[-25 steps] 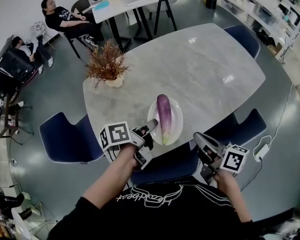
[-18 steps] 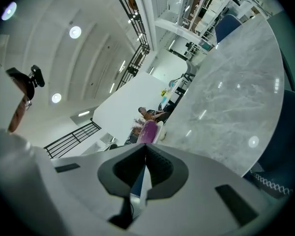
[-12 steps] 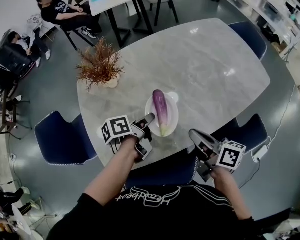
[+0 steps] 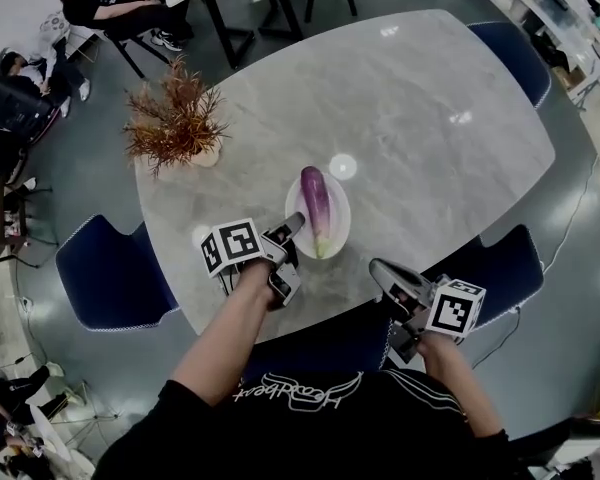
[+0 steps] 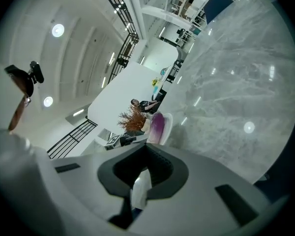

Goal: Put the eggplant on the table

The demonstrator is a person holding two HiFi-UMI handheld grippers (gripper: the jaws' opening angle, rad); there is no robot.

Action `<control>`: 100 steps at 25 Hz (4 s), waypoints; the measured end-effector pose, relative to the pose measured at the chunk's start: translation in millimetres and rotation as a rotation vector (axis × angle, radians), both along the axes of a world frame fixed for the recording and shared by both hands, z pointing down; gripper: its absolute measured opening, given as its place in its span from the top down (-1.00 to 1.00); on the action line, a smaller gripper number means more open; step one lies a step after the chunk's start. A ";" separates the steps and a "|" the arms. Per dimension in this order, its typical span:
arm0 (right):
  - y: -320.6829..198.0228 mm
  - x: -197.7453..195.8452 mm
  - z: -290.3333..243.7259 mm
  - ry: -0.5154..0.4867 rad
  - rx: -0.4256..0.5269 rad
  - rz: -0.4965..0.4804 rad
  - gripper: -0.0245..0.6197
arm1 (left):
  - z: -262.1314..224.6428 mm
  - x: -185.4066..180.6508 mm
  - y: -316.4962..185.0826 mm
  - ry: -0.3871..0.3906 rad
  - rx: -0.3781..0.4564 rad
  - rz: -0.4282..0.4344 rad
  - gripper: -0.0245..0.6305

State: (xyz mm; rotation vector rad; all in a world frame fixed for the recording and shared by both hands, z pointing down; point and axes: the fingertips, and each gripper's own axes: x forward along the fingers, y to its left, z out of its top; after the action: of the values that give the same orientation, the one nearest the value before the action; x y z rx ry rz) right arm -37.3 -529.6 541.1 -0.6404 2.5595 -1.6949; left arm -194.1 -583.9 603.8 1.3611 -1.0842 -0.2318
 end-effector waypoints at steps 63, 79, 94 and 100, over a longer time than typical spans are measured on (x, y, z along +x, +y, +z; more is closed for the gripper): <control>-5.4 -9.5 27.2 -0.052 -0.043 0.037 0.90 | 48.3 -24.4 2.1 -0.278 -0.003 0.055 0.56; 39.0 -29.1 -12.3 -0.050 0.028 -0.011 0.90 | -10.4 -33.0 61.1 -0.198 0.110 0.067 0.57; 123.7 -36.7 -74.1 -0.075 0.203 0.003 0.90 | -137.4 2.6 170.1 -0.126 0.435 0.196 0.90; 150.5 -39.8 -89.0 -0.055 0.259 -0.026 0.90 | -157.8 25.2 208.1 -0.281 0.525 0.329 0.90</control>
State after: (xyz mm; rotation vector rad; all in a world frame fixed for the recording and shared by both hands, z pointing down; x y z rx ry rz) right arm -77.2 -379.1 452.1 -0.5393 2.6934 -1.3318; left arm -168.9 -375.8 446.0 2.0681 -1.0464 -0.0835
